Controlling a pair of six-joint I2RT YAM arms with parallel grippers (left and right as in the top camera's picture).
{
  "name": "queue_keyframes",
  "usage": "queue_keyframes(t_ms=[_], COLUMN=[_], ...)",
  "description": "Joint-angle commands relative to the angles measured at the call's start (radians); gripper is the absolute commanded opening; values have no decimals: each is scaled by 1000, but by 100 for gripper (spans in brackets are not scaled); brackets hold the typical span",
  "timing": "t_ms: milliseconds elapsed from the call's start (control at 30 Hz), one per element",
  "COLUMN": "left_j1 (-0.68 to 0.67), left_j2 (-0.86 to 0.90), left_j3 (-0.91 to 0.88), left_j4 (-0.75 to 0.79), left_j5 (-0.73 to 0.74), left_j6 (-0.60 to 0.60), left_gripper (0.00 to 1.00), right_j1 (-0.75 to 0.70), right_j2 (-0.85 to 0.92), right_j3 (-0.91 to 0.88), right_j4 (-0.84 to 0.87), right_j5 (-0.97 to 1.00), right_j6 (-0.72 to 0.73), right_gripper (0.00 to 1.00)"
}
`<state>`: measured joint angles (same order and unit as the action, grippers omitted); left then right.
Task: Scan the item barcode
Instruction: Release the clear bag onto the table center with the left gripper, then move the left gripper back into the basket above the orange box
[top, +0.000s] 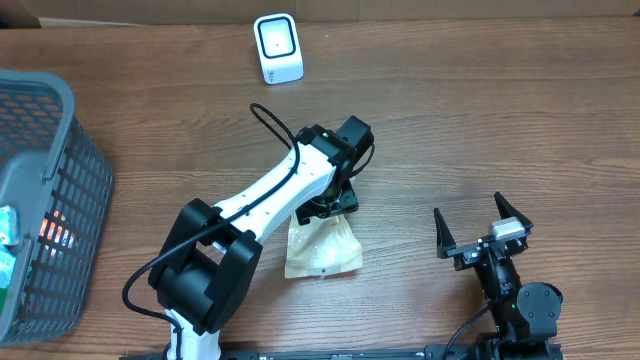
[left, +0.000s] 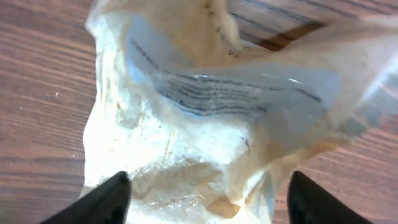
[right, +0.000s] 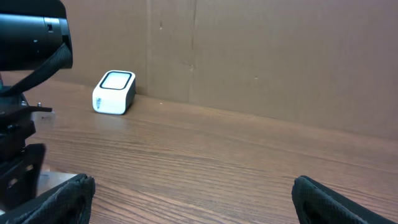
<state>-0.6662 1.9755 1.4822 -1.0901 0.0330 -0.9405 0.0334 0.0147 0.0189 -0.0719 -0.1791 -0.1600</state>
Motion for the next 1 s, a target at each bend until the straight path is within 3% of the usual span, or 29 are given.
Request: queue_keyframes(t_ms=[0,233,500,567,700,967], left_j1=[6,12,114,160,279,620], left_j2=[-2,-11,-60,-83,-147,-302], left_j3=[74,323,718,799,915,936], left_j4=[-7,-148,-377,-417,-478,-578], left_j5=[24,-21,-48,-48,-69,-75], left_j6=[60,184,338,370,409,435], left_gripper=[75,74,74,75,95,97], right_j1=[-1,-1,-1,-1,-1,-1], right_j2=[-12,-12,-12,-12,-12,-12], right_j3=[-11,-11,-11,-11,-11,-11], right_j4=[3,3,3,3,3,3], right_j5=[1,1,1,2,1,2], right_j6=[6,6,6,6,6,6], right_gripper=[100,100,100,100,100,100])
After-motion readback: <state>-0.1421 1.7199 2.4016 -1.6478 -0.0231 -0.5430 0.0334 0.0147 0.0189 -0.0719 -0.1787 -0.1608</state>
